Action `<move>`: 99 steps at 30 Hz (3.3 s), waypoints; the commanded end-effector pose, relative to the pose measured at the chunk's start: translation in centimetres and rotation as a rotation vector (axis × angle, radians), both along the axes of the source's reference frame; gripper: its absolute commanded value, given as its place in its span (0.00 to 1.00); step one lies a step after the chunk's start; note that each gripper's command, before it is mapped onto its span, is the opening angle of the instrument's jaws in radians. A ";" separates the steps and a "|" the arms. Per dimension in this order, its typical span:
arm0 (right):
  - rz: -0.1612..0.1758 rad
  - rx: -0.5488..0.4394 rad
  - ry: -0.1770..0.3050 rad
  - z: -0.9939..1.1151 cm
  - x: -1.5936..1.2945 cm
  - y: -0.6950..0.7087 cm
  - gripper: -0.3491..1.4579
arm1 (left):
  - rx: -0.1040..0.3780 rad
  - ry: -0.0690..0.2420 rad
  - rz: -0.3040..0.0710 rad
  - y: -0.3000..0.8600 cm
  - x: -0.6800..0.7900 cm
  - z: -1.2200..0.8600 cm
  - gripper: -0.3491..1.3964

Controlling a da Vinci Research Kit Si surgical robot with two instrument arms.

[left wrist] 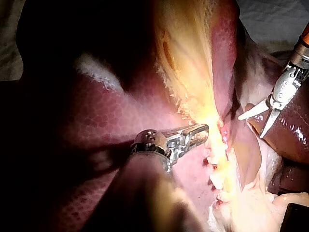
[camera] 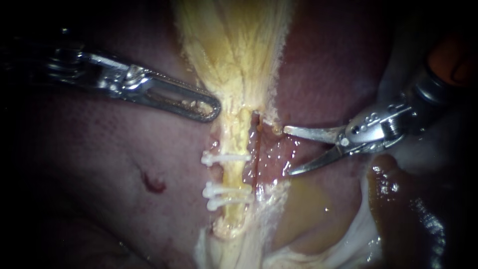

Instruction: Go to the cutting position left tube

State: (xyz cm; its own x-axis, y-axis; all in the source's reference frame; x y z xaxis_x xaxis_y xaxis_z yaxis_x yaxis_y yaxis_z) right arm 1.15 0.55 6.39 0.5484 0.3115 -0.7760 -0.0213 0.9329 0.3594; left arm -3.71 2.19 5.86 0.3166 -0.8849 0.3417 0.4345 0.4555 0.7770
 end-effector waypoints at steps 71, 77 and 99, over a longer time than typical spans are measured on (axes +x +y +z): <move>-0.140 0.270 0.095 0.86 0.83 -0.34 0.99 | -0.009 0.010 -0.041 0.06 0.37 -0.45 0.00; -0.158 0.288 0.124 0.83 0.89 -0.39 0.99 | -0.009 0.011 -0.042 0.07 0.36 -0.45 0.00; -0.194 0.366 0.237 0.65 1.41 -0.54 0.99 | -0.008 0.009 -0.039 0.05 0.32 -0.41 0.00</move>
